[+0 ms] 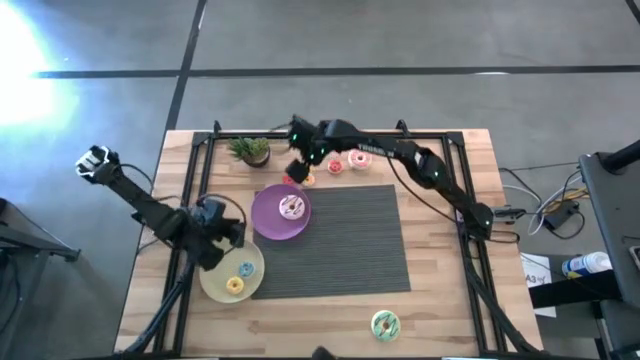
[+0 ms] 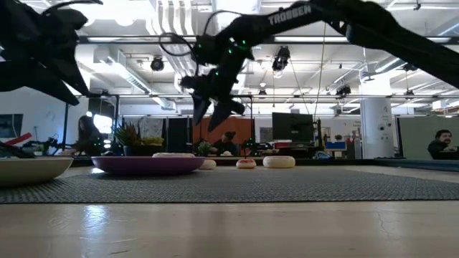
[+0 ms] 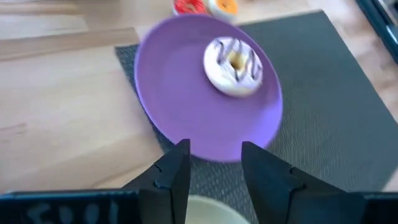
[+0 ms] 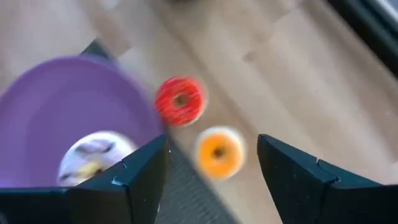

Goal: Pick & Place donuts
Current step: Put the left small red donut on the gray plate

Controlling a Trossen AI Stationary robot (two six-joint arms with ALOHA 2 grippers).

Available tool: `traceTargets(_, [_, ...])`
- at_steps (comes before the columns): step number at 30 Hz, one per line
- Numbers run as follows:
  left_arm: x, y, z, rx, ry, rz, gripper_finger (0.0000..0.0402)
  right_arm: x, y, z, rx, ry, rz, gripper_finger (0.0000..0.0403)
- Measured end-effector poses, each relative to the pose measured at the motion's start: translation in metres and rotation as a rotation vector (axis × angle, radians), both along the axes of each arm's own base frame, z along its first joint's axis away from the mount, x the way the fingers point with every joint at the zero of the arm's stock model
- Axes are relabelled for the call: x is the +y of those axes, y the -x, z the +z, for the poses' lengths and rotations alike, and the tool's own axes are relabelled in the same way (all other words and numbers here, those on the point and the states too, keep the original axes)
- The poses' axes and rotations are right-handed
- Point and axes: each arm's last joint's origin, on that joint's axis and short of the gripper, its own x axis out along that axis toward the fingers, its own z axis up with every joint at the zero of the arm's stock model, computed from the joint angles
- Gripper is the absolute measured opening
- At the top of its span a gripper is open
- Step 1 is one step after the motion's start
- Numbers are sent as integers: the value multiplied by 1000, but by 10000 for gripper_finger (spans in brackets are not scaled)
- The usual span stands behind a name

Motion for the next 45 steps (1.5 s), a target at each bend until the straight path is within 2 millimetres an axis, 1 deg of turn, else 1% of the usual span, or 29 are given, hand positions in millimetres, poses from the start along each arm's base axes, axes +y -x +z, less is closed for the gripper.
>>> traceTargets(2, [8,-2,1,5,14,40,117,-14,0,-9,-9,3,26,239])
traceTargets(4, [15,-4,3,1,20,73,117,-22,-2,-18,-34,-10,51,240])
traceTargets(5, [19,-4,4,7,17,84,117,-24,-3,-23,-41,-34,60,240])
traceTargets(8, [30,-7,5,44,4,85,117,-26,-5,-32,-47,-74,62,238])
traceTargets(12, [46,-10,6,131,8,29,117,-30,-8,-29,-87,-35,67,236])
traceTargets(15, [60,-13,8,161,0,-29,117,-26,-6,-27,-83,-88,58,236])
traceTargets(17, [70,-17,10,159,0,-76,117,-19,-4,-21,-78,-152,71,235])
traceTargets(18, [75,-19,11,156,3,-99,117,-14,-3,-14,-83,-168,82,235])
traceTargets(20, [88,-23,13,136,8,-119,117,-3,1,6,-92,-164,104,235])
traceTargets(22, [105,-27,14,101,27,-133,117,9,8,30,-92,-126,113,236])
traceTargets(25, [133,-32,15,-3,83,-145,117,24,24,57,-17,-32,91,233])
traceTargets(27, [153,-33,14,-77,127,-164,117,31,35,69,42,4,71,232])
traceTargets(29, [171,-36,11,-136,145,-166,117,35,45,79,67,-4,61,233])
traceTargets(31, [186,-38,5,-147,157,-160,117,39,52,88,72,-3,45,233])
traceTargets(34, [203,-47,-6,-104,182,-171,117,44,58,93,85,28,5,233])
traceTargets(37, [216,-64,-10,-47,167,-235,117,49,61,92,103,35,-20,233])
traceTargets(40, [231,-83,-8,9,150,-295,117,54,64,91,115,39,-30,233])
traceTargets(45, [254,-108,2,120,102,-391,117,65,68,87,151,28,-15,233])
